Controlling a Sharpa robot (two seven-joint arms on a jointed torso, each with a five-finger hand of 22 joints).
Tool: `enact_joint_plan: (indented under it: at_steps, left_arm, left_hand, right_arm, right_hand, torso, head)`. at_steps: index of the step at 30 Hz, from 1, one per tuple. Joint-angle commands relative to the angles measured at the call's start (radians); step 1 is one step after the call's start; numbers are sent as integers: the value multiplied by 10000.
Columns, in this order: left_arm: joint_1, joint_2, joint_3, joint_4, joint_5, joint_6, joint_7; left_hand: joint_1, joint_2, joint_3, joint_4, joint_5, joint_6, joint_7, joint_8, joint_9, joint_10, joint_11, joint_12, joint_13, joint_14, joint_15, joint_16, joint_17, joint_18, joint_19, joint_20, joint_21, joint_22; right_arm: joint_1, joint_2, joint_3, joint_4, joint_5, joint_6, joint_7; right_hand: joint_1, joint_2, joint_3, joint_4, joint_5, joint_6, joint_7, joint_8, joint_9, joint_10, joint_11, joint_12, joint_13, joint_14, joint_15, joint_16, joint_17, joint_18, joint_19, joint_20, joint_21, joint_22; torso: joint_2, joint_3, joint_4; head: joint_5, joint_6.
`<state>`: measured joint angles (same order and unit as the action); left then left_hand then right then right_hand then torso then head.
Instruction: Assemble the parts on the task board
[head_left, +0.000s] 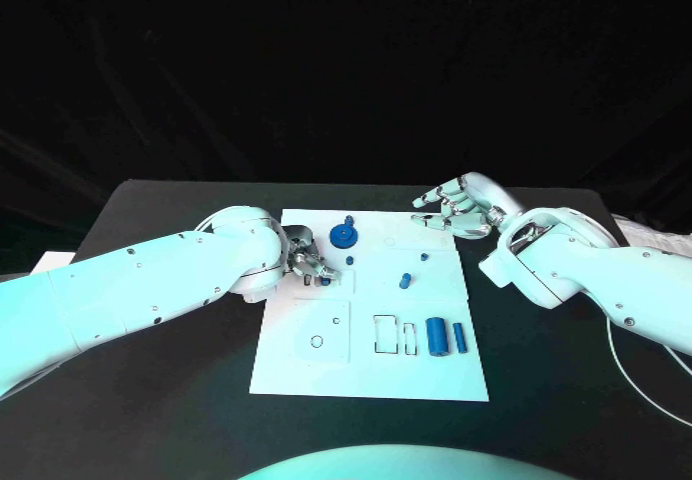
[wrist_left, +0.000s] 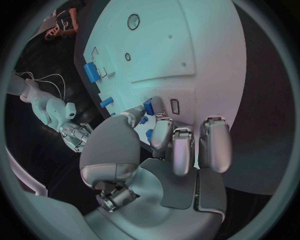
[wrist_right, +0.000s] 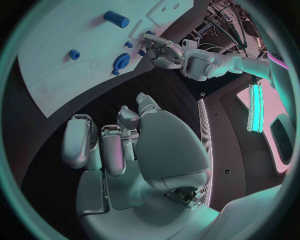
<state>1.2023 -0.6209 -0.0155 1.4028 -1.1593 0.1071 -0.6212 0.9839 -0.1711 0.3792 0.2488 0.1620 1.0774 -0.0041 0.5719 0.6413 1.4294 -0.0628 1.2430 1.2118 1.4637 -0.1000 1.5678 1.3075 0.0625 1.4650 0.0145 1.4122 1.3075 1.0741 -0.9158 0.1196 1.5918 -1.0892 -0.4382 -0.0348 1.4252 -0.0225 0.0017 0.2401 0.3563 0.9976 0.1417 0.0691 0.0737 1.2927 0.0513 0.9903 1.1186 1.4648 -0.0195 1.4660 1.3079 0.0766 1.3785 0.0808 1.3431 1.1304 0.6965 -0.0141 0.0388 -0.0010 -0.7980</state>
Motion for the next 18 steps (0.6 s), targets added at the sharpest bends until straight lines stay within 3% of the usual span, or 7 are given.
enact_joint_plan:
  at_steps: [1,7,12,17,18]
  left_arm:
    - [-31,3,-21,-1,-39,-49,-100]
    - [-32,-142,53,179,33,-129,-92]
    - [33,-391,304,474,146,-212,-101]
    - [313,-562,529,606,677,-311,-65]
    - [378,-580,613,592,765,-272,-44]
  left_hand:
    - [-10,120,-345,131,-62,7,63,-43,-17,70,25,-36,32,1071,-64,30,2633,-171,287,-86,38,1100]
    - [-50,182,-1233,381,-202,35,51,-57,-21,89,21,-32,70,1071,-72,30,2633,-179,304,-92,50,1145]
    - [-55,267,-1790,402,-387,-3,64,-75,-21,31,21,-164,-46,1071,-76,30,2633,-161,281,-101,-14,1106]
    - [140,379,-2424,404,-366,-278,129,-59,34,-226,68,-563,-441,1071,-66,30,2633,-119,208,-99,-185,978]
    - [183,409,-2569,409,-359,-350,149,-57,46,-280,83,-627,-504,1071,-58,30,2633,-106,187,-95,-234,940]
  right_arm:
    - [-10,11,0,1,-22,144,96]
    - [-19,7,-1,-8,-34,153,102]
    - [-33,-4,-3,-21,-45,146,106]
    - [-45,-5,-4,-61,-15,137,111]
    - [-49,3,-4,-76,-4,137,114]
  right_hand:
    - [65,-4,4,62,56,35,12,-31,-9,-38,5,-30,-14,692,-46,-56,912,111,-53,-7,-57,-9]
    - [47,-12,-6,77,61,34,15,-30,-10,-38,9,-30,-17,691,-45,-60,907,112,-56,-7,-61,-16]
    - [25,-21,-18,93,48,34,16,-30,-10,-46,11,-46,-32,690,-44,-64,902,114,-61,-6,-69,-30]
    - [13,-25,-25,104,35,31,16,-31,-11,-52,12,-59,-43,689,-43,-66,900,113,-58,-6,-66,-22]
    - [13,-25,-25,104,35,31,16,-31,-11,-52,12,-59,-43,689,-43,-66,900,113,-58,-6,-66,-22]
  torso:
    - [3,-2,-3]
    - [-1,-5,-11]
    - [-15,6,5]
    - [-14,2,14]
    - [-12,4,1]
  head:
    - [0,25]
    - [0,31]
    - [-10,82]
    - [-15,128]
    - [-8,146]
